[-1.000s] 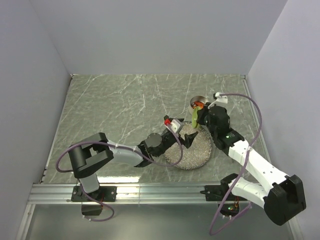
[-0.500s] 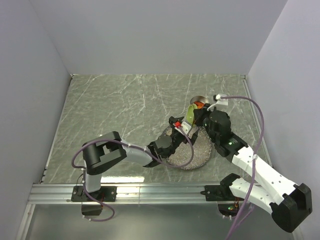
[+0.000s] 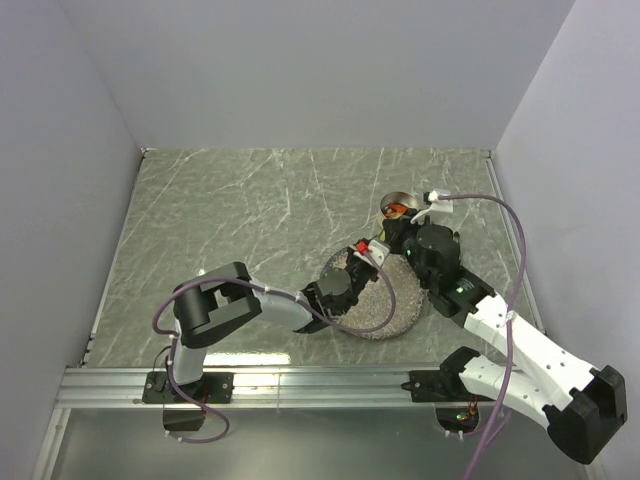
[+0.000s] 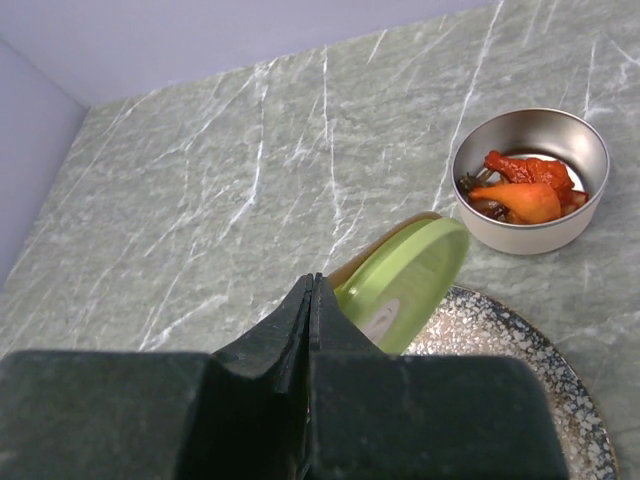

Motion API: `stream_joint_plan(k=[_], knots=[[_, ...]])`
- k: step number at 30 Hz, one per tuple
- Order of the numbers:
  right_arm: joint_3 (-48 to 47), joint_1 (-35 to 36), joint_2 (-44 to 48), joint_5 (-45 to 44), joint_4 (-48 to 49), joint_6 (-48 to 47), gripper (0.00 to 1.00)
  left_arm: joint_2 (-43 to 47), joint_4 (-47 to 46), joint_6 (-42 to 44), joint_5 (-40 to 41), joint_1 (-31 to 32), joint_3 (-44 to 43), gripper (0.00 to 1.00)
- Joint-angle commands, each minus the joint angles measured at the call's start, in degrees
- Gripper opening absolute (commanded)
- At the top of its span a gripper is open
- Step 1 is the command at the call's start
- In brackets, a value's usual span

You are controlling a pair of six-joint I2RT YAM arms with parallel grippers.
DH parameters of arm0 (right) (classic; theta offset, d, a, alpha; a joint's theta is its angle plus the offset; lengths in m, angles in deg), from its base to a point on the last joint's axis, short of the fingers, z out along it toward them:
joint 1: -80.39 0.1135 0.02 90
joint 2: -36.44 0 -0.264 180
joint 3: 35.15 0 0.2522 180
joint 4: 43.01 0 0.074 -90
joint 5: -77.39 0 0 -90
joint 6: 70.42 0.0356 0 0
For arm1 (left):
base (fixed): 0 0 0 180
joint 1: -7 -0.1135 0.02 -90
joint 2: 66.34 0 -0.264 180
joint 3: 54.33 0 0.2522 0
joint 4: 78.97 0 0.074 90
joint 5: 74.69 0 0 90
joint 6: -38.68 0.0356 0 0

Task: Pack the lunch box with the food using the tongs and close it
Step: Pass the lid of the lunch box from the right arm to the left

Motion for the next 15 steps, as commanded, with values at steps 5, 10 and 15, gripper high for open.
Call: stream_joint_plan(k=[5, 10, 15], knots=[[-3.12, 0.6, 1.19, -0.82, 1.6, -1.36, 0.0, -0.62, -3.24, -0.4, 0.6, -0.05, -1.77, 0.0], [-5.05, 0.34, 2.24, -4.58, 1.07, -5.31, 0.39, 2.53, -0.1, -6.8, -2.64, -3.82, 0.95, 0.0], [-4.1, -2.65, 6.55, -4.52, 3.26, -10.24, 0.61, 8.77, 6.05, -20.22, -10.02, -14.01, 6.39, 0.0]])
